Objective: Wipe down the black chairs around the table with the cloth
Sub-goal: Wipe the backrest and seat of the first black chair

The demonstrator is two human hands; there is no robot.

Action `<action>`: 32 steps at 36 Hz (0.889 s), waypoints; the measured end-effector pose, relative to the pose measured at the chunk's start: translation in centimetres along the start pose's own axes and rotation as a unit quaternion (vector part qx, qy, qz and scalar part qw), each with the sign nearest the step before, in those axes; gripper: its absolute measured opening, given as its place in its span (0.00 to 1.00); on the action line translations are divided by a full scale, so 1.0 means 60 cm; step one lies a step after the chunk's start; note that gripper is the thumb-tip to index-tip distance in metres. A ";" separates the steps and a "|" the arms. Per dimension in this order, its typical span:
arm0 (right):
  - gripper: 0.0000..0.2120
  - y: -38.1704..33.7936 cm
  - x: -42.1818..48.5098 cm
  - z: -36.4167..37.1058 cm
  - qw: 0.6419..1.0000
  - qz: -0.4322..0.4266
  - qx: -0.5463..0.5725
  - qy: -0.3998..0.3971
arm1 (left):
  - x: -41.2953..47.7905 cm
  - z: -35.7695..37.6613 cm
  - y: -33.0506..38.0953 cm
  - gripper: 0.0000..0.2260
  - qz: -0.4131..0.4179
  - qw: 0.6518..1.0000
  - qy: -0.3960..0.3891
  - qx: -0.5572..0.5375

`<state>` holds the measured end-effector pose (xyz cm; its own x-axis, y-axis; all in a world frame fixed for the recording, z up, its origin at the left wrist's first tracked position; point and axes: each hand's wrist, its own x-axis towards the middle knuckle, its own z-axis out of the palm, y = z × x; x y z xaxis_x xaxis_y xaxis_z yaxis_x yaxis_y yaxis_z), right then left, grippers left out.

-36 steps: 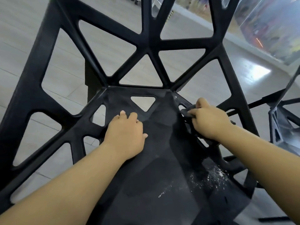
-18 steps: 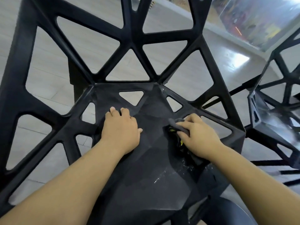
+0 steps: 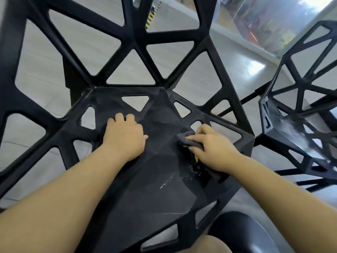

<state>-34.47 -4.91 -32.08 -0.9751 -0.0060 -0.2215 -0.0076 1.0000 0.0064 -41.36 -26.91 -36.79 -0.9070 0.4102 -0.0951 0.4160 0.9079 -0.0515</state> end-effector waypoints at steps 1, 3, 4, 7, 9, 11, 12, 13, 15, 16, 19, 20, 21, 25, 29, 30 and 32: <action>0.16 0.011 -0.004 -0.001 1.000 0.003 -0.009 0.010 | -0.002 -0.001 0.003 0.21 0.011 1.000 -0.001 -0.011; 0.16 0.040 -0.003 -0.004 0.995 0.050 -0.017 0.085 | -0.010 -0.004 0.013 0.21 0.041 0.999 -0.004 -0.036; 0.15 0.055 -0.001 -0.006 0.987 0.086 -0.010 0.132 | -0.016 -0.004 0.019 0.21 0.059 0.997 -0.003 -0.043; 0.16 0.071 0.009 -0.001 0.967 0.169 0.017 0.190 | -0.044 -0.005 0.034 0.22 0.105 0.992 -0.017 -0.071; 0.16 0.060 0.010 0.009 0.967 0.171 0.025 0.188 | -0.069 -0.008 0.040 0.23 0.116 0.989 -0.021 -0.086; 0.16 0.043 0.002 0.019 0.969 0.159 0.041 0.185 | -0.093 -0.009 0.042 0.23 0.123 0.988 -0.017 -0.088; 0.16 0.035 -0.003 0.023 0.971 0.147 0.045 0.182 | -0.109 -0.008 0.042 0.25 0.124 0.987 -0.013 -0.098; 0.16 0.028 -0.008 0.027 0.975 0.130 0.047 0.175 | -0.125 -0.009 0.040 0.28 0.126 0.986 -0.009 -0.112; 0.15 0.017 -0.017 0.032 0.981 0.101 0.067 0.154 | -0.155 -0.008 0.034 0.33 0.132 0.982 -0.017 -0.132; 0.14 0.012 -0.020 0.034 0.982 0.090 0.080 0.147 | -0.170 -0.010 0.030 0.33 0.133 0.982 0.005 -0.138; 0.14 0.005 -0.019 0.038 0.981 0.083 0.095 0.149 | -0.208 -0.007 0.021 0.46 0.136 0.975 -0.057 -0.167; 0.14 0.005 -0.017 0.039 0.980 0.084 0.094 0.152 | -0.215 -0.004 0.018 0.50 0.136 0.972 -0.072 -0.175; 0.14 0.004 -0.015 0.039 0.980 0.084 0.092 0.155 | -0.219 -0.002 0.014 0.52 0.134 0.972 -0.065 -0.180; 0.14 0.003 -0.005 0.042 0.979 0.086 0.090 0.163 | -0.213 0.003 0.006 0.52 0.142 0.974 -0.054 -0.167; 0.14 -0.003 0.014 0.047 0.978 0.095 0.081 0.170 | -0.212 0.007 0.006 0.58 0.167 0.975 -0.056 -0.133; 0.14 -0.005 0.020 0.047 0.977 0.097 0.077 0.172 | -0.213 0.007 0.009 0.58 0.162 0.977 -0.059 -0.129; 0.14 -0.012 0.033 0.048 0.977 0.100 0.066 0.179 | -0.213 0.006 0.014 0.56 0.157 0.979 -0.065 -0.114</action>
<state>-35.73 -5.59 -35.31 -0.9692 0.2118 0.1258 0.1975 0.9733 -0.1167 -29.40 -31.41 -36.00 -0.7142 0.6718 -0.1964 0.6349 0.7399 0.2222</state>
